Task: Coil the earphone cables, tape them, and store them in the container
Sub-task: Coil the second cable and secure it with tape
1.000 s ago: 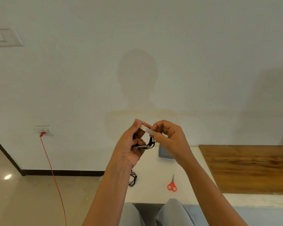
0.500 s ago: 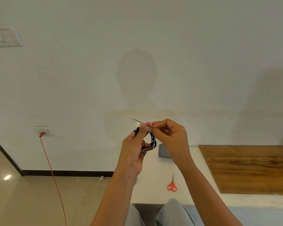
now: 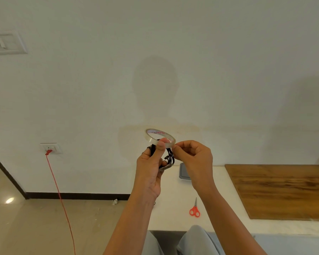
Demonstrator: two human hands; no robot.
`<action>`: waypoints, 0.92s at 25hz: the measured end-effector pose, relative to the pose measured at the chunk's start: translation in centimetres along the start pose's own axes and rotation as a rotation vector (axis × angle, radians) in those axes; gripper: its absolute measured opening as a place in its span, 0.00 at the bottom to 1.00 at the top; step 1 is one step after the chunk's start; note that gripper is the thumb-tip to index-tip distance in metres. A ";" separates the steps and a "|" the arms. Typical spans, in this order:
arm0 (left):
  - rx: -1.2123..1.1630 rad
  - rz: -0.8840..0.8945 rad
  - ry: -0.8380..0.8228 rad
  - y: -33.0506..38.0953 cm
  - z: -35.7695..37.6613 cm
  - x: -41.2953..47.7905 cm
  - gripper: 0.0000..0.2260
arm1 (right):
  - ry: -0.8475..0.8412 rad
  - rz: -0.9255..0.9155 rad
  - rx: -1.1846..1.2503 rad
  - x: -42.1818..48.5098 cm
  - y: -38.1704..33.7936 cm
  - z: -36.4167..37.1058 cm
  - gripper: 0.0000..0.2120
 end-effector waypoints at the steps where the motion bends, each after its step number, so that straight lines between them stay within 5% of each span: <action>1: -0.007 -0.010 0.005 0.0 -0.1 0.1 0.10 | -0.005 -0.004 -0.015 0.1 0.0 0.0 0.02; 10: 0.036 -0.079 -0.019 0.1 -0.3 0.7 0.13 | -0.171 -0.006 -0.121 0.6 -0.8 0.6 0.13; 15: -0.055 -0.152 -0.015 0.4 -0.7 1.0 0.11 | -0.251 -0.063 -0.145 0.8 -0.6 0.3 0.01; 23: -0.272 -0.294 -0.029 0.1 -0.6 0.9 0.08 | -0.286 -0.061 -0.110 0.9 -0.2 0.0 0.10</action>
Point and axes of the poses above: each hand's wrist, its own x-axis towards the middle knuckle, its own z-axis out of the palm, y = z × x, the point moved 2 cm from there along x, towards the middle knuckle, and after that the axes turned 4 degrees about z, right-handed, at the moved point
